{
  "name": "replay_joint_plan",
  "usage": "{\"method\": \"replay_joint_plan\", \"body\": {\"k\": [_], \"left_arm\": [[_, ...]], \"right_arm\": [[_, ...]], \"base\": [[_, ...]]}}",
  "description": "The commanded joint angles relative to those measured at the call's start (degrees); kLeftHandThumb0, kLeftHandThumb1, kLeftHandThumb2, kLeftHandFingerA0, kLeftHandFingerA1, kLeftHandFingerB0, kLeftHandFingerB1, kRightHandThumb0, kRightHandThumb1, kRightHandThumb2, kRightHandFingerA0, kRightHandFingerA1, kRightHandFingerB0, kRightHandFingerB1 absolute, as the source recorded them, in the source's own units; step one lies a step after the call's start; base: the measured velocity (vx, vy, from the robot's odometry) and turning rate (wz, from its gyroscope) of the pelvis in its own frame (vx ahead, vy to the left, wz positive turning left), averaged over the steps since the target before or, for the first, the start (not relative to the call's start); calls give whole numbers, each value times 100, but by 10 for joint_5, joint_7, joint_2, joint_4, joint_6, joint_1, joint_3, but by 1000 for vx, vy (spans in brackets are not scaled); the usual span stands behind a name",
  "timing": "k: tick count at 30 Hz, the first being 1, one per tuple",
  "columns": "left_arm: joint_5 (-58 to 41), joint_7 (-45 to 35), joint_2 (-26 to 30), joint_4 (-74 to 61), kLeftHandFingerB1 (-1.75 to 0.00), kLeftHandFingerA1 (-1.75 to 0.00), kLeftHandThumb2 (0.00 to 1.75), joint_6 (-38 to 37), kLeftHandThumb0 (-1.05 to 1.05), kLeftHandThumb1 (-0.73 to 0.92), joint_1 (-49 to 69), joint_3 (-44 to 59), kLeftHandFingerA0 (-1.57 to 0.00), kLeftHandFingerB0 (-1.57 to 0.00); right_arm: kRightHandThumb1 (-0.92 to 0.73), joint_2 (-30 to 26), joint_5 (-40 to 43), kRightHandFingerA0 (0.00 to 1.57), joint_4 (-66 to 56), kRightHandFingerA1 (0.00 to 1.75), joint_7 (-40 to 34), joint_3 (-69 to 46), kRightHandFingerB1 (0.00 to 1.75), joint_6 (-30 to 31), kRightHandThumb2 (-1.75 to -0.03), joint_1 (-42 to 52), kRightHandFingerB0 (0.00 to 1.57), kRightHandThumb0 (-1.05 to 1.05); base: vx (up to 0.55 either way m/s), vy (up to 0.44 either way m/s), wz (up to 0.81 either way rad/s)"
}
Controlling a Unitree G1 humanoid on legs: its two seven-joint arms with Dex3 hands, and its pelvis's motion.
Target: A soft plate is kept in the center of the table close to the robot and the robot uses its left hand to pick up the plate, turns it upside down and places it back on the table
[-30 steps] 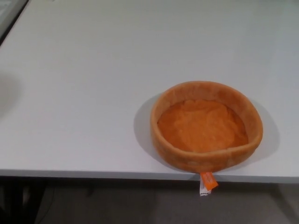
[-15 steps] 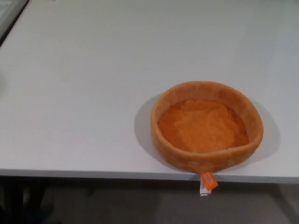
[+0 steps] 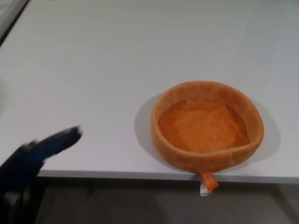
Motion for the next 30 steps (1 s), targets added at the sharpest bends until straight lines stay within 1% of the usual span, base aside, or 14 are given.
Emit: {"method": "replay_joint_plan", "body": {"k": [1,2,6,15,16,21,22,23,24,25,26,27,29,30], "left_arm": [[74,-6,-3,0,-33,-45,62,89,-92,69,-109,-47,-35,-37],[82,-6,-4,1,-33,-45,63,95,-91,70,-125,-53,-35,-36],[139,-8,-15,11,-32,-44,62,142,-89,69,-216,-95,-36,-37],[283,-4,-18,93,-33,-49,62,178,-91,71,-362,-161,-32,-33],[290,-6,-16,99,-36,-52,76,181,-97,59,-369,-166,-31,-29],[326,-12,-5,134,-43,-54,98,194,-92,56,-406,-192,-31,-27],[334,-12,-1,154,-32,-45,62,186,-93,70,-419,-199,-37,-34],[341,-11,5,173,-42,-53,98,178,-93,56,-432,-207,-35,-27],[343,-9,7,178,-42,-53,98,176,-93,56,-435,-209,-35,-27],[352,-7,11,195,-42,-52,98,174,-91,55,-444,-216,-34,-27],[363,-13,18,216,-31,-43,63,178,-92,70,-460,-226,-38,-34],[370,-16,22,230,-30,-43,62,179,-92,70,-471,-233,-40,-34],[380,-13,26,253,-31,-42,62,181,-90,67,-487,-243,-41,-36],[386,-10,27,266,-38,-47,75,182,-94,53,-496,-249,-39,-34]], "right_arm": [[-66,-1,22,52,-11,55,12,-4,47,-2,-100,2,28,-79],[-77,-1,20,60,-12,42,10,-3,33,-1,-64,1,34,-72],[-77,1,14,59,-10,41,4,-2,32,1,-64,-2,34,-71],[-78,-1,16,62,-3,40,11,-4,32,-14,-64,7,34,-68],[-65,-2,16,55,6,55,13,-5,47,-18,-98,4,28,-71],[-67,-1,32,54,22,54,31,-5,45,-18,-96,0,27,-71],[-64,0,32,55,18,56,31,-4,47,-16,-97,2,27,-67],[-63,0,27,54,15,56,25,-4,47,-15,-96,4,27,-66],[-63,0,24,54,15,56,23,-4,47,-15,-96,4,27,-66],[-78,-2,11,63,15,42,13,-5,31,-21,-65,5,32,-68],[-68,0,18,55,21,54,18,-5,45,-22,-98,1,26,-75],[-78,1,22,62,20,40,20,-5,32,-21,-65,1,33,-71],[-79,1,13,59,12,42,12,-5,33,-22,-65,5,34,-71],[-65,1,12,51,6,56,9,-4,48,-21,-99,7,27,-71]], "base": [[0,0,0],[0,0,0],[0,0,0],[0,0,0],[0,0,0],[0,0,0],[0,0,0],[0,0,0],[0,0,0],[0,0,0],[0,0,0],[0,0,0],[0,0,0],[0,0,0]]}}
